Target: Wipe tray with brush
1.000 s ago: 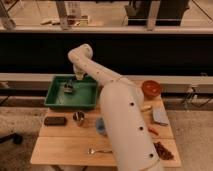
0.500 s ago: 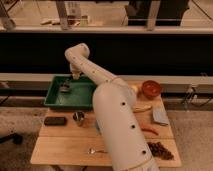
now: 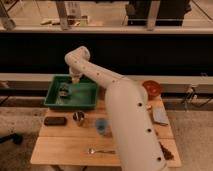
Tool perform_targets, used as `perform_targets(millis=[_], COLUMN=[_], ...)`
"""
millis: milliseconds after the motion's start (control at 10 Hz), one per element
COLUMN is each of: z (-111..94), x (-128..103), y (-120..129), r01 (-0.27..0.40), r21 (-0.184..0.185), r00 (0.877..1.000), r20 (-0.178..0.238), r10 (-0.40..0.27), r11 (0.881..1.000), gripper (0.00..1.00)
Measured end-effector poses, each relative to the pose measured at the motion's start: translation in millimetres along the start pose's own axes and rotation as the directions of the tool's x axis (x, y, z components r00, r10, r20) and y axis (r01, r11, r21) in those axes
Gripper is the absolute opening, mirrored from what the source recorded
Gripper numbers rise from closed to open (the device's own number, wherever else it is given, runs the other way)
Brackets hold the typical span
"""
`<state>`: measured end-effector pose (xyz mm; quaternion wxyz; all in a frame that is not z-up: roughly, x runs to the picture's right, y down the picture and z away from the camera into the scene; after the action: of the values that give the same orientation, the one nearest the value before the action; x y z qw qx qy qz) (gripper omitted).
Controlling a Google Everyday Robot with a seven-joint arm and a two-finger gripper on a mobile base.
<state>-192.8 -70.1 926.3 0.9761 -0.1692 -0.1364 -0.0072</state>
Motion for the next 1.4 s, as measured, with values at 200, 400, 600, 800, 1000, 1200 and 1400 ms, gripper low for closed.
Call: perform_targets(millis=[200, 400, 600, 800, 1000, 1200, 1400], z=[-9.3, -11.1, -14.2, -29.0, -55.8, -80.4, -87.7], x=[2.9, -0.9, 2.4, 2.1, 0.3, -1.2, -9.0], y=[8.9, 13.0, 10.1, 5.1, -1.8, -3.1, 3.4], r01=[0.003, -0.003, -0.033, -0.052, -0.068, -0.074, -0.060], r21=[0.002, -0.008, -0.010, 0.008, 0.044, 0.078, 0.094], r00=[1.000, 1.000, 0.997, 0.994, 0.991, 0.990, 0.991], r20=[0.002, 0.024, 0.065, 0.097, 0.121, 0.130, 0.124], r10=[-0.003, 0.004, 0.033, 0.051, 0.062, 0.064, 0.048], r11=[1.000, 1.000, 0.999, 0.999, 0.997, 0.994, 0.994], gripper=[0.00, 0.00, 0.00, 0.00, 0.00, 0.00, 0.00])
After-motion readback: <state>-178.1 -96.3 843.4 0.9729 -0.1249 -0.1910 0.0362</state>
